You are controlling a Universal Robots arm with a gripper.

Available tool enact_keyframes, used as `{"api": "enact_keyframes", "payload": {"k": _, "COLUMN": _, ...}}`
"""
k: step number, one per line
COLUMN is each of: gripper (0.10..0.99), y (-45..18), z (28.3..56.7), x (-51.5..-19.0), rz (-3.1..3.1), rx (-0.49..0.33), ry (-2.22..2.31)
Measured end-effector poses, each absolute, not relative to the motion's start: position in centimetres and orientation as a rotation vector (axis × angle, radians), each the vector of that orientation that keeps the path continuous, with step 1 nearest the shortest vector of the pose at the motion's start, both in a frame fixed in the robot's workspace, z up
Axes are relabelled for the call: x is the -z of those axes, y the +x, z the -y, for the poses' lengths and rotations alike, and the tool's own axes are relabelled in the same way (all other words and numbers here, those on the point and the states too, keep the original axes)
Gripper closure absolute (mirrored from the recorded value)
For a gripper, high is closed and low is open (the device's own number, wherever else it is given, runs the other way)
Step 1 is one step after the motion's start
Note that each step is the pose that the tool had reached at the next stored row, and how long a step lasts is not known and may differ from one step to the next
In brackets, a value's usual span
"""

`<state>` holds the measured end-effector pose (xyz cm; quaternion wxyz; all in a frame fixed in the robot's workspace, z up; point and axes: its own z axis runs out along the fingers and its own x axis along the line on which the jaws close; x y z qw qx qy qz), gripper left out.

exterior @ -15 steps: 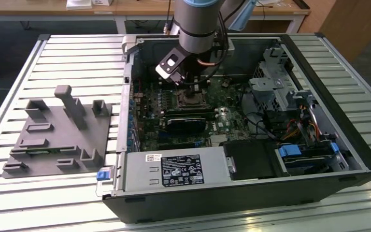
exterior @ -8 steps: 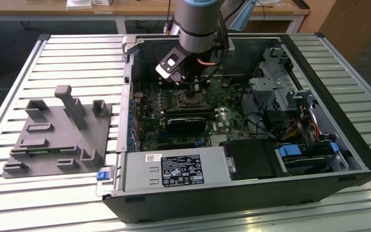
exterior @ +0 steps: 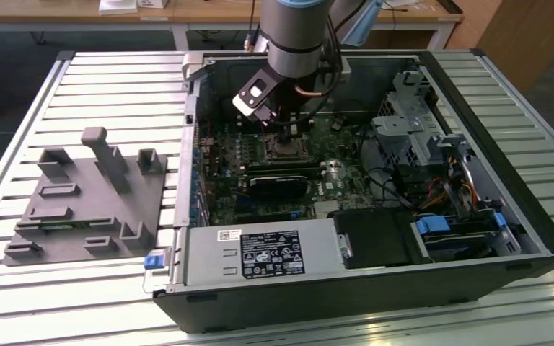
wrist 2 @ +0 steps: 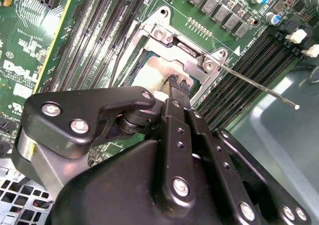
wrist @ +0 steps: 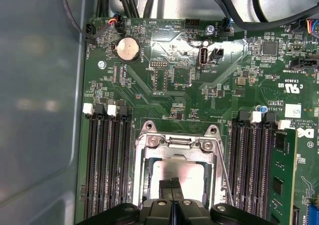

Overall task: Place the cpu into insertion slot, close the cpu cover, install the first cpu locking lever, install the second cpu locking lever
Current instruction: 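Install the first cpu locking lever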

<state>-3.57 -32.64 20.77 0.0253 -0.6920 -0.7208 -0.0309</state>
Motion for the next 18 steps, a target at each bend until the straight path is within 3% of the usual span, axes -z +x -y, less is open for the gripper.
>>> {"api": "enact_keyframes", "payload": {"k": 18, "gripper": 0.965, "y": -3.57, "z": 32.64, "x": -21.15, "rz": 2.229, "rx": 0.095, "ry": -2.140}}
